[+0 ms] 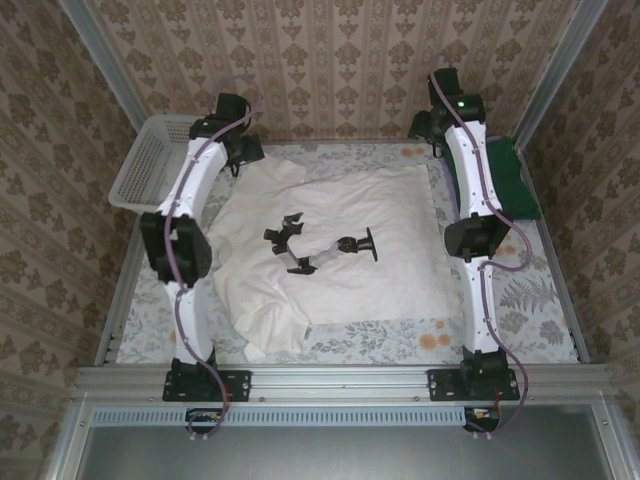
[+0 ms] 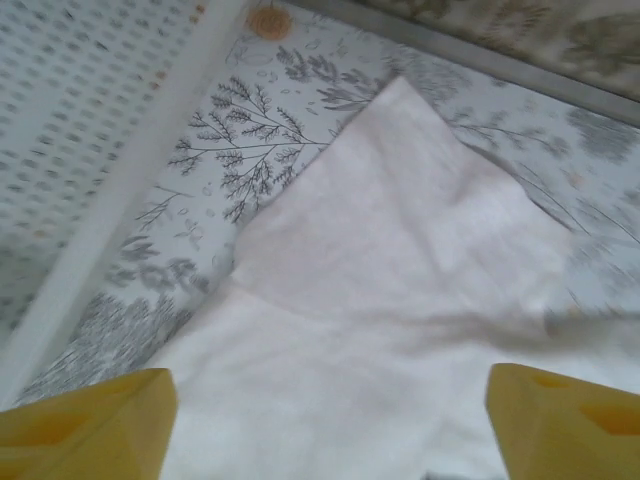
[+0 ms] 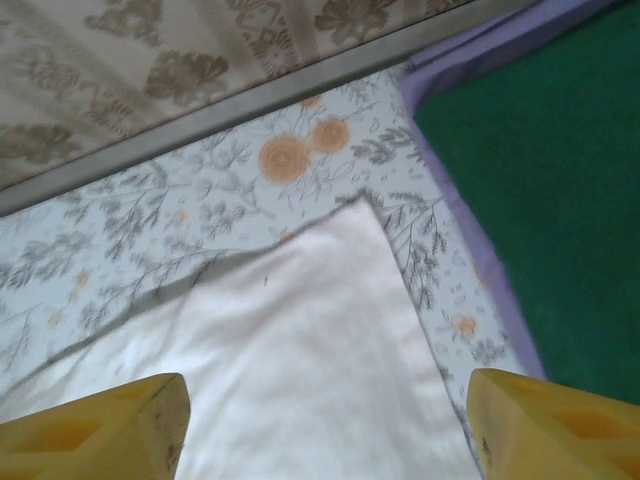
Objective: Fold and stack the t-shirts
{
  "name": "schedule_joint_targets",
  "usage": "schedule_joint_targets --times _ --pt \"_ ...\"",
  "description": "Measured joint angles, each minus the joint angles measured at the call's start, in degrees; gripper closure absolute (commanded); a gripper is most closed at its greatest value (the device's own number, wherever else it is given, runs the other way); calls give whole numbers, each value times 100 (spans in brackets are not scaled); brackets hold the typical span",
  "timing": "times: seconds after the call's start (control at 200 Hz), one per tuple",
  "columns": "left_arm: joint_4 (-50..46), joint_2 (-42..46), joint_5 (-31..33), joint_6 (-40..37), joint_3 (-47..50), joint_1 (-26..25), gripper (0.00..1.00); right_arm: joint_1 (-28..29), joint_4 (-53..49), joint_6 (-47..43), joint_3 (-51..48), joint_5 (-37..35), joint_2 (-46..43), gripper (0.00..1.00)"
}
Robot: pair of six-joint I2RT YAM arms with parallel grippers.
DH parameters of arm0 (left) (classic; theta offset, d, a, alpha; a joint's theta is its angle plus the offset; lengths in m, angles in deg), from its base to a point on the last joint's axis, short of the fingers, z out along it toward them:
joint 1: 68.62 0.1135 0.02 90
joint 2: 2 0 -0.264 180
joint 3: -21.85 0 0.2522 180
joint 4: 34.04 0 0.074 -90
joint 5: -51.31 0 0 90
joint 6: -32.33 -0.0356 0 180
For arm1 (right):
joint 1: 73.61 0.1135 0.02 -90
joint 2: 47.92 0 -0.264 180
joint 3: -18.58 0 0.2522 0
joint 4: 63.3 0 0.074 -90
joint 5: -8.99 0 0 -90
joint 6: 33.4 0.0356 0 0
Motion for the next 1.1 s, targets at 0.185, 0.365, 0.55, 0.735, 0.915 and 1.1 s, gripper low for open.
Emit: schedule_joint_targets --times 0.185,0.365,0.55,0.735,0.915,1.1 --pt "284 1311 -278 -13 1526 -284 36 85 -898 -234 546 479 42 33" --pt "330 1108 -448 -37 2872 -319 31 33 -1266 -385 538 844 138 25" --pt "225 1165 -629 -122 3091 -313 27 -295 -1325 -540 -863 1399 -807 24" --pt "122 1687 -828 -343 3228 -236 26 -369 -1021 -682 -3694 1576 -2988 19" --pt "87 2457 -1027 -400 3853 92 36 -48 905 -310 -7925 2006 -6065 22" --pt "181 2015 -1346 -254 3845 133 47 105 3241 675 -10087 2177 -6301 40"
